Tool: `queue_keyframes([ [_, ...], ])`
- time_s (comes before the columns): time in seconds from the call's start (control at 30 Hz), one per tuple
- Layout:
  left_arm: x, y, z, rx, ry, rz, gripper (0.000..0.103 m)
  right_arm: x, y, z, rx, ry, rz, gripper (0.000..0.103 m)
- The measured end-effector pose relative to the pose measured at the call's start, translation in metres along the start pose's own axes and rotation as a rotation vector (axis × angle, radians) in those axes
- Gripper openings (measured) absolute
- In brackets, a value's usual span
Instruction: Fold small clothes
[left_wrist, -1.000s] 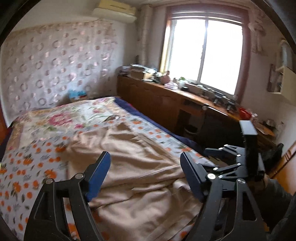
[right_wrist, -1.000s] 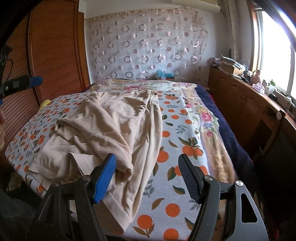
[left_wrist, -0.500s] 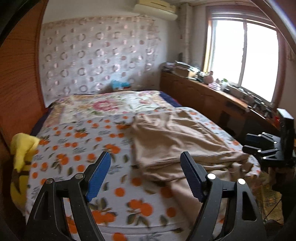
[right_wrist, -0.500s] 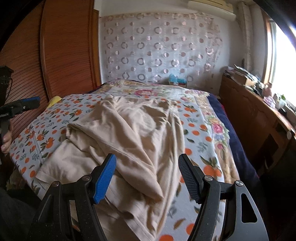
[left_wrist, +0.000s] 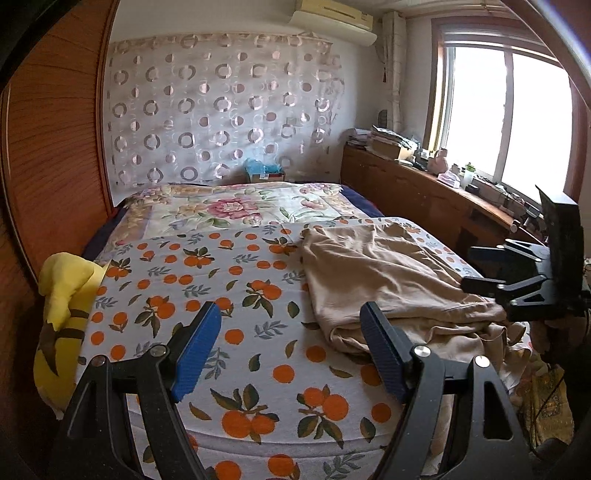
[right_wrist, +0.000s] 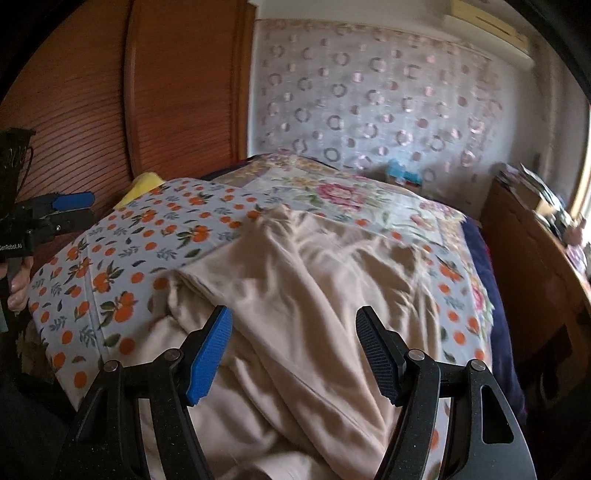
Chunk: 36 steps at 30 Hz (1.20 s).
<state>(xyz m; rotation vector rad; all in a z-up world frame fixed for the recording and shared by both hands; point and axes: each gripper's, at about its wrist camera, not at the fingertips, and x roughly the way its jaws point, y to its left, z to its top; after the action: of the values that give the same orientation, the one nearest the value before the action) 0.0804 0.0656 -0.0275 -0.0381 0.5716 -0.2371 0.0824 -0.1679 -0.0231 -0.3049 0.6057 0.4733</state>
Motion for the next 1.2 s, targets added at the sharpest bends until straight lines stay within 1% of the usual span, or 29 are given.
queue_keyframes([
  [0.2,-0.004,0.009,-0.002,-0.013,-0.008,0.01,0.078,0.032,0.022,0.017,-0.078,0.053,0.062,0.071],
  [0.3,-0.004,0.012,-0.002,-0.019,-0.009,0.014,0.078,0.048,0.034,0.021,-0.113,0.085,0.106,0.071],
  [0.4,-0.005,0.013,-0.003,-0.02,-0.01,0.014,0.078,0.067,0.044,0.027,-0.129,0.127,0.158,0.071],
  [0.5,-0.006,0.014,-0.003,-0.019,-0.008,0.016,0.078,0.085,0.047,0.031,-0.122,0.168,0.181,0.071],
  [0.7,-0.005,0.02,-0.006,-0.03,-0.005,0.017,0.078,0.107,0.055,0.039,-0.116,0.196,0.192,0.071],
  [0.83,-0.005,0.02,-0.008,-0.032,-0.003,0.013,0.078,0.116,0.063,0.038,-0.124,0.215,0.201,0.071],
  [1.0,-0.004,0.019,-0.009,-0.033,-0.002,0.011,0.078,0.133,0.072,0.035,-0.142,0.237,0.192,0.071],
  [1.17,-0.004,0.019,-0.009,-0.034,0.003,0.011,0.078,0.136,0.068,0.034,-0.115,0.227,0.187,0.071],
  [1.2,-0.004,0.019,-0.009,-0.034,0.003,0.01,0.078,0.137,0.068,0.034,-0.116,0.224,0.187,0.069],
])
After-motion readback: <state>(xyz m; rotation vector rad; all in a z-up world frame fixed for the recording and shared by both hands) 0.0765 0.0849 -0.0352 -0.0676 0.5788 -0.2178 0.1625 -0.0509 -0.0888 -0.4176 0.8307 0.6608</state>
